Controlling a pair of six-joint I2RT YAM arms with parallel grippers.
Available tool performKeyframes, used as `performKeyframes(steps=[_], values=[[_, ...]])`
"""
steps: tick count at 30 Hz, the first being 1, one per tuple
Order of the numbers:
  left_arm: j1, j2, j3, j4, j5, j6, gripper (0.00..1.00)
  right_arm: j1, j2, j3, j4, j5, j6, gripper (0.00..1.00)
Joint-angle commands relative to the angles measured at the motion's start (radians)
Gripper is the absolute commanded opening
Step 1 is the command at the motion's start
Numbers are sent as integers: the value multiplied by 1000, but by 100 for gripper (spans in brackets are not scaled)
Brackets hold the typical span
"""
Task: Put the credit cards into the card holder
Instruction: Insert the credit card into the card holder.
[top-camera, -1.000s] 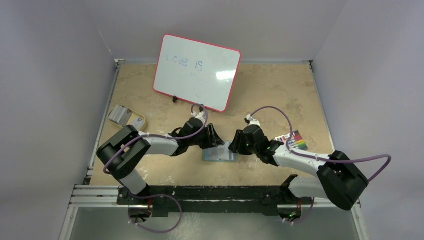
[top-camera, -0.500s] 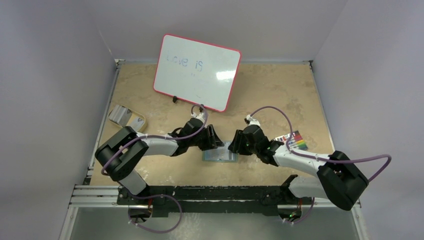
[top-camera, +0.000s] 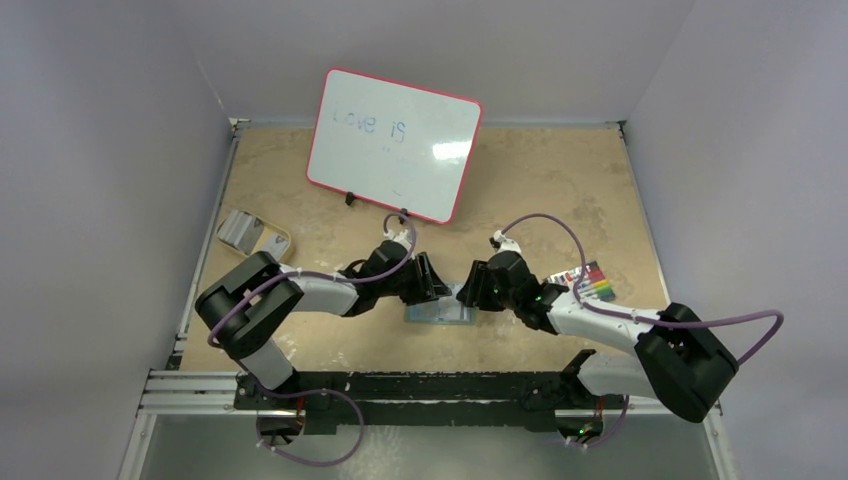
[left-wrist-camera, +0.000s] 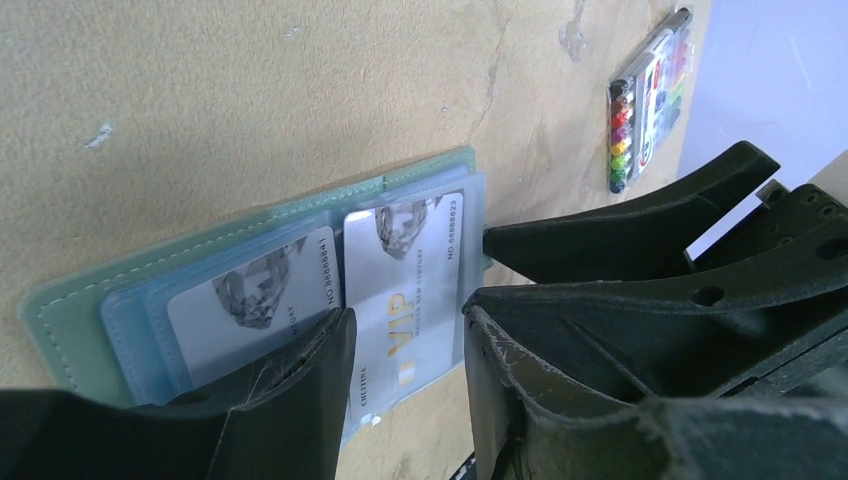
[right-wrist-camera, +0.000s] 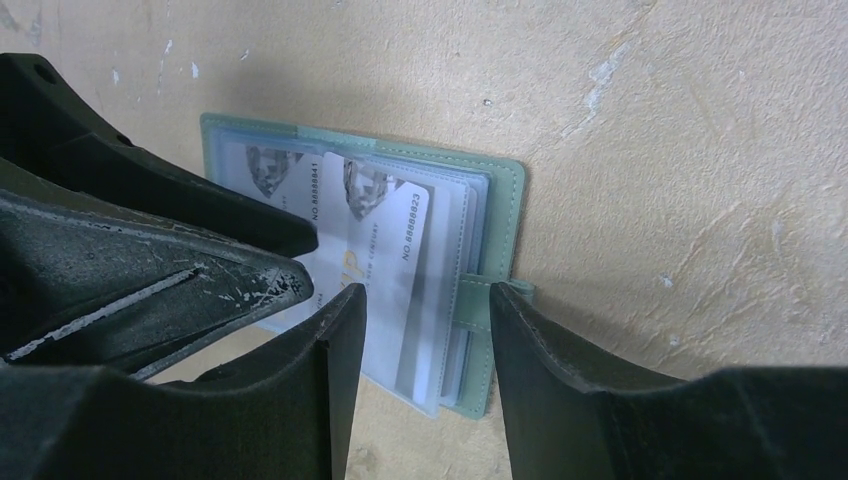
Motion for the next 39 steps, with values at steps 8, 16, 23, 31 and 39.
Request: performKeyframes(steps=[8, 16, 23, 31, 39], values=[[-34, 69, 4, 147, 25, -90, 43, 5, 6, -35, 59, -8, 13, 51], [-41, 50, -4, 245, 27, -140, 42, 6, 18, -36, 79, -18, 13, 50], [-40, -40, 32, 62, -33, -54, 41, 5, -31, -29, 38, -30, 14, 48], [-15, -146, 69, -265, -157, 70, 42, 7, -14, -20, 92, -101, -27, 46], [106, -301, 31, -520, -251, 178, 44, 26, 46, 12, 150, -153, -26, 46]])
